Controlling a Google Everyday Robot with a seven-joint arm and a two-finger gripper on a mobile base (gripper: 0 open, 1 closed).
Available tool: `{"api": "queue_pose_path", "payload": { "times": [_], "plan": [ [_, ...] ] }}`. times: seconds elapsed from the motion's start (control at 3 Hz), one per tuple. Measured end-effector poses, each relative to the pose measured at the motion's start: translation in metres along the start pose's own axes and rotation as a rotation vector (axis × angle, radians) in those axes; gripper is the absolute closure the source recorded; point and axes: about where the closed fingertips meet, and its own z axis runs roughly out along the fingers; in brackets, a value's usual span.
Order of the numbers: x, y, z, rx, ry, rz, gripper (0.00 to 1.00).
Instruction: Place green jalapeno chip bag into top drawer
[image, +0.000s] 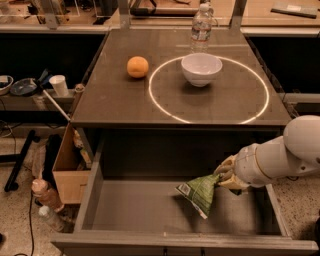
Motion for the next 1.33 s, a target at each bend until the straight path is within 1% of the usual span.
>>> {"api": "queue_pose_path", "payload": {
  "times": [0.33,1.33],
  "plan": [
    [0.0002,0.0001,0.0002,0.000,0.000,0.000,0.82],
    [0.0001,0.0001,0.0003,-0.001,0.000,0.000,0.12]
  ]
}}
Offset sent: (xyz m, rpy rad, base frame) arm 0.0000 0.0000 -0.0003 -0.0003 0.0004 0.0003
